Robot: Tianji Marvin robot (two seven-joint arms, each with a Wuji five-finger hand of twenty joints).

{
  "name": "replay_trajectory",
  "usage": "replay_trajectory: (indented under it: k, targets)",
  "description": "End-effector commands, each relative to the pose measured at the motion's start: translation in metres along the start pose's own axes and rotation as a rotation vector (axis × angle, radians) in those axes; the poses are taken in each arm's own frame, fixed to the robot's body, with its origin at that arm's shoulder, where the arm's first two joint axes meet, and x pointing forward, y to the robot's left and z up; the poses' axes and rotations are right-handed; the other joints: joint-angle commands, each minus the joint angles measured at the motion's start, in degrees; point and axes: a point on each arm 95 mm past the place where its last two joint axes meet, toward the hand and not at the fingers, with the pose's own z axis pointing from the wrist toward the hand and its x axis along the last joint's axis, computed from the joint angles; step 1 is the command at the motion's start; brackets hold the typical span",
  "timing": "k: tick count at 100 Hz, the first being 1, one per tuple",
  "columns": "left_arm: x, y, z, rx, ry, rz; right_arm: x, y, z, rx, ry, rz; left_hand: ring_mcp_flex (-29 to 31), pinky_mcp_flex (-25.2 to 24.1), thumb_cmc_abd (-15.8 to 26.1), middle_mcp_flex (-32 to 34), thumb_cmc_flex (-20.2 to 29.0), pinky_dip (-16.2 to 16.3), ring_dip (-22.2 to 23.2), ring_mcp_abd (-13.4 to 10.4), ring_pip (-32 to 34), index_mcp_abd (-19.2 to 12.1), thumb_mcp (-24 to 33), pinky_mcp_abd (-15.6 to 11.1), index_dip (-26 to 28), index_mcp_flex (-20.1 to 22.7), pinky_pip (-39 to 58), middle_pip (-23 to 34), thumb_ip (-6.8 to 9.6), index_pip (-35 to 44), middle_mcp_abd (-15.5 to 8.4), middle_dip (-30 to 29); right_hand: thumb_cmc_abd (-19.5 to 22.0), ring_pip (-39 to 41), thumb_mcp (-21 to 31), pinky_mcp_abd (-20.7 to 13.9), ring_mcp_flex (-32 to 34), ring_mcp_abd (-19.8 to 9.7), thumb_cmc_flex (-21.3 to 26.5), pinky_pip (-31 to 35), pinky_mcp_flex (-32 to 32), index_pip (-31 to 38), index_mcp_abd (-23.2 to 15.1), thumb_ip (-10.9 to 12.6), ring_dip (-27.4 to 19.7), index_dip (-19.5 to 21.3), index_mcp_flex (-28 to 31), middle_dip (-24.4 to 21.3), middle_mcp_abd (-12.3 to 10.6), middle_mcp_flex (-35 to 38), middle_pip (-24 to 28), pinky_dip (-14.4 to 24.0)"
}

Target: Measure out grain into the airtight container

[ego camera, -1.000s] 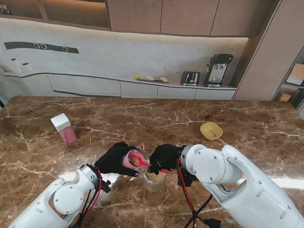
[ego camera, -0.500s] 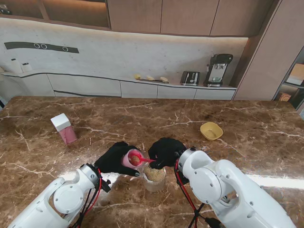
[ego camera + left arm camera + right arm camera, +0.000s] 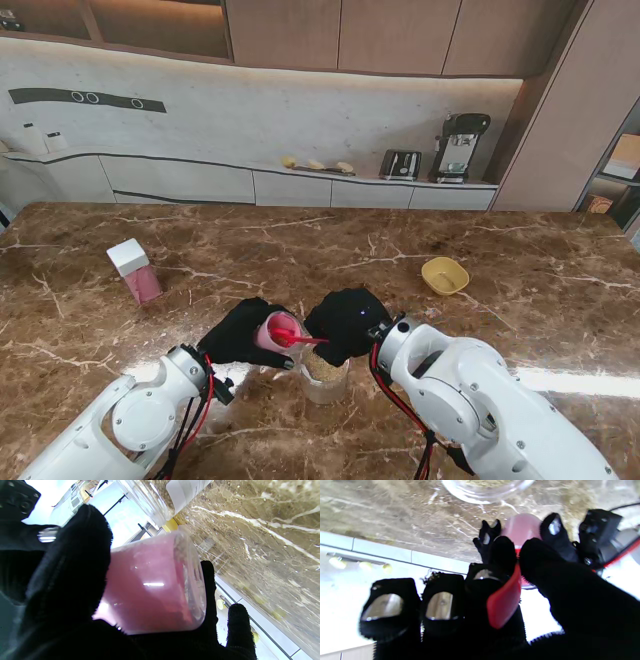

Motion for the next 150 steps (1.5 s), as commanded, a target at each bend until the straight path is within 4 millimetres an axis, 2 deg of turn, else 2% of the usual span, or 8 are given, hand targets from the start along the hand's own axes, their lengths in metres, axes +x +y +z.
replay_trajectory:
  k: [1, 24, 80, 99, 110, 127, 150]
  targets:
    - [0.001, 0.003, -0.001, -0.001, -0.002, -0.01, 0.0, -0.009, -0.001, 0.016, -0.007, 0.011, -1.0, -1.1, 11.6, 6.1, 6.1, 0.5, -0.2, -1.1, -1.6, -14.4, 15.7, -0.2, 1.1, 10.2, -1.1, 1.6, -2.2, 8.3, -5.7, 1.0, -0.7, 3.0, 4.2, 2.8, 2.5, -1.7, 0.3, 2.9, 2.7, 2.3, -0.7, -2.1, 2.2, -0.6, 0.1, 0.5, -0.8, 2.8, 3.0, -0.5]
    - [0.002, 0.004, 0.0, -0.003, 0.003, -0.013, 0.002, -0.011, 0.0, -0.008, 0.021, -0.133, -1.0, -1.1, 11.5, 6.1, 6.1, 0.5, -0.2, -1.0, -1.6, -14.2, 15.9, -0.2, 1.1, 10.3, -1.0, 1.6, -2.22, 8.3, -5.6, 1.0, -0.5, 3.2, 4.3, 2.7, 2.5, -2.1, -0.1, 2.7, 3.0, 2.4, -1.1, -2.4, 2.4, -0.9, 0.0, 0.5, -1.2, 2.8, 3.3, -0.5]
    - [0.004, 0.004, -0.002, -0.003, -0.001, -0.01, 0.0, -0.005, -0.004, -0.151, 0.024, -0.269, -1.2, -1.0, 11.6, 5.9, 6.0, 0.4, -0.2, -1.1, -1.6, -14.2, 15.9, -0.3, 1.1, 10.1, -1.0, 1.6, -2.29, 8.1, -5.7, 1.1, -0.6, 3.3, 5.0, 2.5, 2.5, -2.7, -0.9, 2.6, 3.3, 2.8, -1.8, -2.7, 2.8, -0.5, 0.2, 0.5, -1.5, 2.8, 3.7, -0.5]
    - [0.005, 0.002, -0.002, 0.003, 0.0, -0.008, 0.0, -0.005, -0.005, -0.14, 0.031, -0.29, -1.1, -1.0, 11.6, 5.9, 6.0, 0.4, -0.2, -1.1, -1.6, -14.3, 15.9, -0.3, 1.1, 10.2, -1.0, 1.6, -2.29, 8.2, -5.7, 1.1, -0.2, 3.3, 5.1, 2.3, 2.6, -3.2, -1.3, 2.5, 3.4, 2.8, -2.1, -2.7, 2.8, -0.3, 0.3, 0.5, -1.9, 2.8, 3.8, -0.6]
    - [0.004, 0.002, -0.002, 0.005, 0.0, -0.007, -0.002, -0.006, -0.006, -0.128, -0.003, -0.251, -1.0, -1.0, 11.5, 6.0, 6.0, 0.4, -0.3, -1.1, -1.6, -14.4, 15.9, -0.2, 1.1, 10.1, -0.9, 1.6, -2.28, 8.3, -5.7, 1.0, 0.1, 3.3, 5.0, 2.2, 2.6, -3.2, -1.4, 2.5, 3.5, 2.7, -2.1, -2.7, 2.8, -0.3, 0.4, 0.5, -2.0, 2.8, 3.8, -0.6]
    - [0.004, 0.001, -0.003, 0.004, -0.001, -0.005, -0.007, -0.006, -0.01, -0.06, -0.056, -0.062, -1.0, -1.0, 11.5, 6.1, 6.0, 0.4, -0.2, -1.1, -1.6, -14.4, 16.0, -0.2, 1.1, 10.2, -0.9, 1.7, -2.28, 8.3, -5.7, 1.1, 1.9, 3.1, 3.7, 2.6, 2.5, -2.8, -0.7, 2.6, 2.8, 2.1, -0.7, -2.5, 2.8, 0.5, -0.3, 0.4, -1.9, 2.7, 3.7, -0.4]
    - [0.004, 0.001, -0.003, 0.005, 0.002, -0.005, -0.014, -0.002, -0.016, -0.033, -0.099, 0.054, -0.9, -1.0, 11.4, 6.1, 5.9, 0.4, -0.2, -1.0, -1.6, -14.4, 16.1, -0.2, 1.1, 10.3, -0.8, 1.6, -2.3, 8.3, -5.8, 1.0, 2.1, 3.2, 3.4, 2.8, 2.5, -2.6, -0.7, 2.9, 2.7, 2.2, -0.7, -2.4, 2.8, 1.2, -0.1, 0.3, -1.6, 2.8, 3.6, -0.2]
